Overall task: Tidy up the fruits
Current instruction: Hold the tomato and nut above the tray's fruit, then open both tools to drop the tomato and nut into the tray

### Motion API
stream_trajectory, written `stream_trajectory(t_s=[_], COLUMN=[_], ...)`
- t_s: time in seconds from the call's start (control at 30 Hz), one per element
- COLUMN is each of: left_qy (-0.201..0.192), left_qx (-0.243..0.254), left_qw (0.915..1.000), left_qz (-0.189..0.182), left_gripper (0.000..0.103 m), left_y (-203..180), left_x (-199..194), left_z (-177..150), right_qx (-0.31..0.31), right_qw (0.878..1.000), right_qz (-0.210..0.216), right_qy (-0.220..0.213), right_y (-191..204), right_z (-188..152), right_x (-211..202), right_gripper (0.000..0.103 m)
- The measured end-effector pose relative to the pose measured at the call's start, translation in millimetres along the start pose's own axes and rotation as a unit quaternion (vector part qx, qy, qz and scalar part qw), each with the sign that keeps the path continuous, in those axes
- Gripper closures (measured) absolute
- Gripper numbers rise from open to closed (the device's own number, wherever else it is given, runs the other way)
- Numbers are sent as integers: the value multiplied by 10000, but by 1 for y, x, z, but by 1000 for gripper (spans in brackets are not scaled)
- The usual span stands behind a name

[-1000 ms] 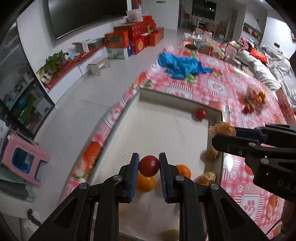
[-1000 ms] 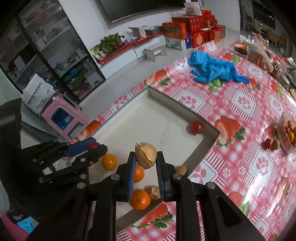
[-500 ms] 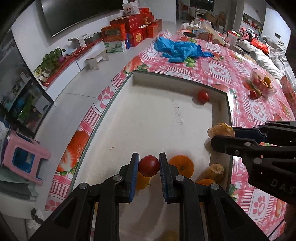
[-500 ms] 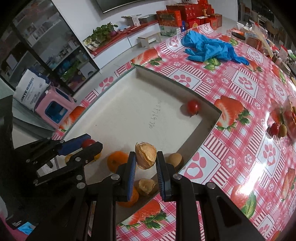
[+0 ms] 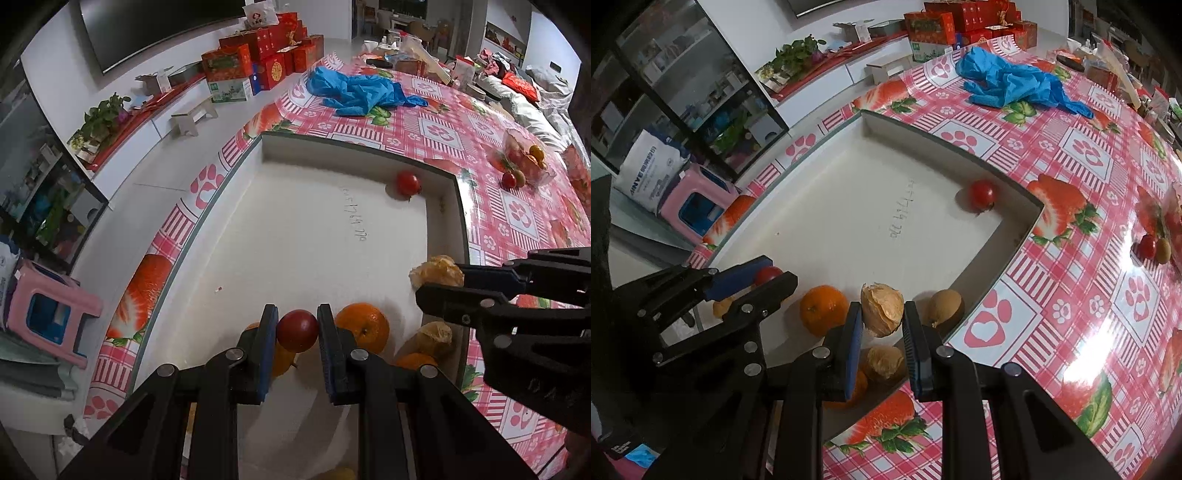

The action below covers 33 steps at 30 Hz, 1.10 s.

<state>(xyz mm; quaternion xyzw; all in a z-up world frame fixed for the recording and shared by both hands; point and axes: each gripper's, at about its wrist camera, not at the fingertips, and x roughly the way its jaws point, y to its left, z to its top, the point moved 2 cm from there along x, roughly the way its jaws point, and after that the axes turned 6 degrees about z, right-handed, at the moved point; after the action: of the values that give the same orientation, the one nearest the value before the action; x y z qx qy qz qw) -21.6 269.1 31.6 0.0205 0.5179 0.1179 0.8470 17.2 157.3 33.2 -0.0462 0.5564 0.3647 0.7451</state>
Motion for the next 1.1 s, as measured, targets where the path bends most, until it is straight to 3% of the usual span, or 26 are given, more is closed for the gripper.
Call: stream_trajectory(t_s=[0.87, 0.97, 1.0, 1.03, 1.07, 1.1], left_qy=[-66, -29, -19, 1, -3, -37], left_qx=[115, 82, 67, 45, 31, -10], left_qw=[9998, 9999, 9999, 10000, 10000, 9997], left_qz=[118, 100, 80, 64, 75, 229], left_gripper=[79, 79, 79, 78, 69, 52], left_y=[-6, -6, -6, -5, -4, -2], left_x=[0, 1, 1, 1, 1, 0], left_z=[0, -1, -1, -1, -2, -3], right_qx=[-9, -30, -36, -45, -54, -51], right_qw=[9998, 9998, 9998, 9998, 9997, 9995], right_qz=[-161, -161, -159, -165, -221, -294], right_qy=[82, 88, 85, 78, 61, 41], right_y=[-4, -2, -1, 0, 0, -2], right_z=[0, 0, 0, 0, 0, 0], right_x=[8, 8, 8, 7, 6, 5], right_gripper=[78, 71, 64, 60, 60, 60])
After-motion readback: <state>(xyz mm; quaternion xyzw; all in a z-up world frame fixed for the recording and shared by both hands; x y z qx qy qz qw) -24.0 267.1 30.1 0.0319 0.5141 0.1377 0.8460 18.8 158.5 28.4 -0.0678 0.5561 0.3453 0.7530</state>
